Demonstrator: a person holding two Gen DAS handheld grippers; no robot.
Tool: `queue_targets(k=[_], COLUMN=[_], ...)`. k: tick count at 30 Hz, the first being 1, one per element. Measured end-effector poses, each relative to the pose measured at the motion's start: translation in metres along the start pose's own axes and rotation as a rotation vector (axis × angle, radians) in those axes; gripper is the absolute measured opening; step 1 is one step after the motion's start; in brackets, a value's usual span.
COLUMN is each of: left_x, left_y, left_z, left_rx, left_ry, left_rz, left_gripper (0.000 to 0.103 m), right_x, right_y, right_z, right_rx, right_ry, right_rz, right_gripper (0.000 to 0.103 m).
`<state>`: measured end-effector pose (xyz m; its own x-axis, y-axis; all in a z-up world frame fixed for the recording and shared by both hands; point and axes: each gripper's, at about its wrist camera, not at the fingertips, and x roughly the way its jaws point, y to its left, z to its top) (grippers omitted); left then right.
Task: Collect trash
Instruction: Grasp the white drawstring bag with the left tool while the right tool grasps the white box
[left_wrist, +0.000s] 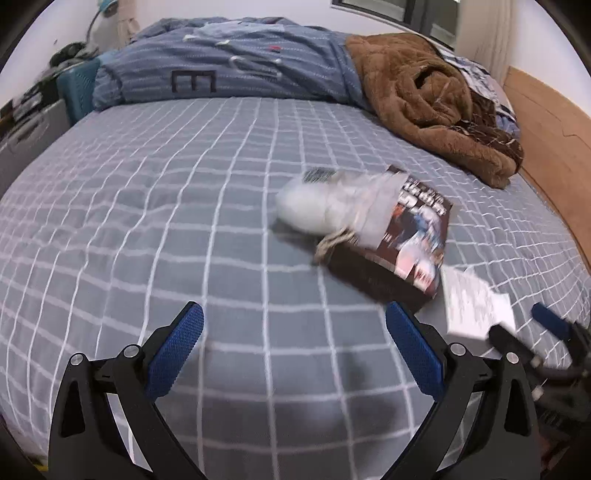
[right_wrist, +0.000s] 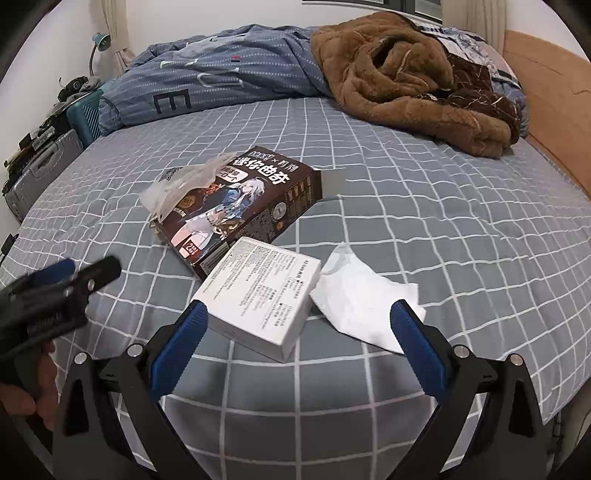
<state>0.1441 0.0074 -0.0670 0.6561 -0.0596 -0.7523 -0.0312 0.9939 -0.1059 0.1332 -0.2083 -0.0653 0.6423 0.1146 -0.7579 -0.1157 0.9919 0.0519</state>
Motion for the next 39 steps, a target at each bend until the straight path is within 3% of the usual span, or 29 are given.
queue_targets(k=[16,26,29,31,37,39], left_x=[0.046,0.088,0.096,0.099,0.105,0.107], left_y=[0.001,0.005,0.001,0.002,-0.001,-0.001], left_z=[0.06,0.086,0.088,0.086,0.083,0.082], left_rx=[-0.028,-0.03,-0.017,-0.021,-0.034,-0.035], left_ry=[-0.002,0.041,0.051,0.059,0.087,0.091], left_rz=[0.005,-0.024,-0.027,-0.04,-0.134,-0.13], left_gripper=[0.097,0.097,0.096,0.091,0.061,0.057], right_x=[0.031,0.032,0.034,0.036,0.036,0.037], right_y=[0.019,0.029,0.027,0.023,0.023,0.022], right_z=[0.005,0.002,0.002,0.002,0.003,0.004], right_rx=[-0.014,-0.027,-0.015,0.005,0.011,0.01], right_ry=[0.026,0.039,0.045,0.057,0.062,0.064], right_rz=[0.02,0.06,0.058,0.073,0.086,0.09], right_gripper=[0.094,0.091,0.085,0.082,0.081,0.08])
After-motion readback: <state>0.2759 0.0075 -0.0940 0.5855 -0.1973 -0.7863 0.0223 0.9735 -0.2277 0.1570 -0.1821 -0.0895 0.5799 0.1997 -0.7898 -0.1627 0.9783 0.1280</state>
